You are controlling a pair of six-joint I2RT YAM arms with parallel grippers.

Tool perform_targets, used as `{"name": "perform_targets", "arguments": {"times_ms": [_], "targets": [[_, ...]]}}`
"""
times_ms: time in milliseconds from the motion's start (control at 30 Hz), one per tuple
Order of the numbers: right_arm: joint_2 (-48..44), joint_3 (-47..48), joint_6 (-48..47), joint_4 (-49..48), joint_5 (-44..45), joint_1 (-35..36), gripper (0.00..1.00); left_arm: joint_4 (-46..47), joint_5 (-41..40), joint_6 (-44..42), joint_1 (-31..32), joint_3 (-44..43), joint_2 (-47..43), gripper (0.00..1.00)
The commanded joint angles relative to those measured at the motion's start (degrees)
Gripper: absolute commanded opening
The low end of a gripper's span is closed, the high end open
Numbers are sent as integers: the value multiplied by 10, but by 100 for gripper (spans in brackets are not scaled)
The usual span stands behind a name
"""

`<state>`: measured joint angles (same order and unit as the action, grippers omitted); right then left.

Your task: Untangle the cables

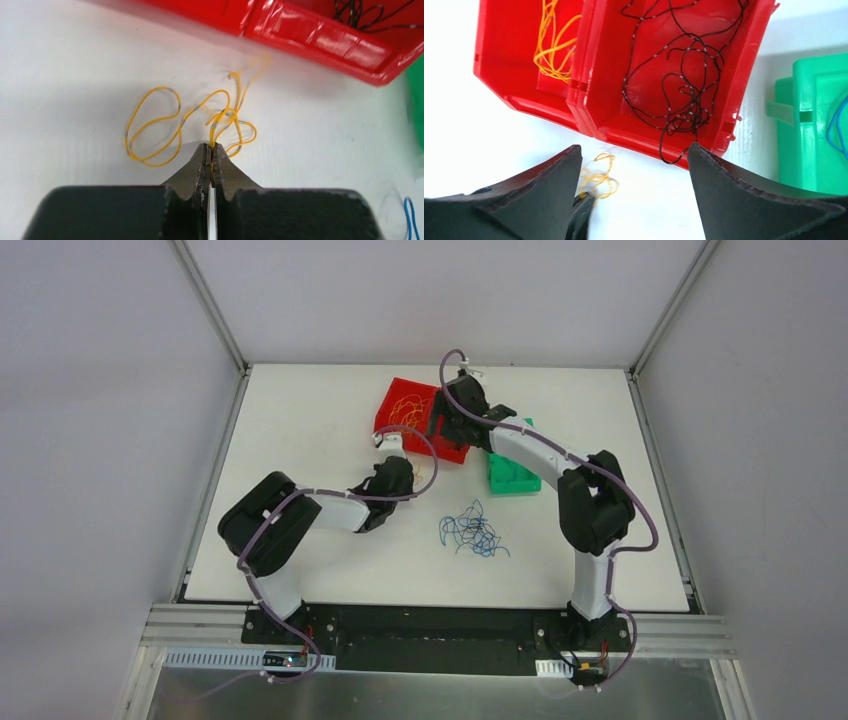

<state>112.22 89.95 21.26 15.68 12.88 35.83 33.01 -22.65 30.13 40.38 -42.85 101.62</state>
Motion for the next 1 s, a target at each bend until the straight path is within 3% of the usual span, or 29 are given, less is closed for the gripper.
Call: {"name": "perform_targets", "arguments": {"times_ms": [0,233,400,633,867,967], "targets": [[-38,-20,-14,-4,16,2,81,-45,3,-29,-6,40,-101,0],[-101,-57,-14,-31,7,3,81,-143,-2,-78,-28,1,-213,0],[-144,-68,-14,-27,9,5,81,-175,22,-96,-60,-68,-203,0],[-270,-156,-27,-56,23,8,82,-194,124,-80,-129,-215,-44,0],[-445,-333,-27,-106,66,10,83,-224,177,-57,-149,-339,128,0],[-504,-414,-16,-122,79,10,83,-232,204,-48,-153,-371,167,10]]}}
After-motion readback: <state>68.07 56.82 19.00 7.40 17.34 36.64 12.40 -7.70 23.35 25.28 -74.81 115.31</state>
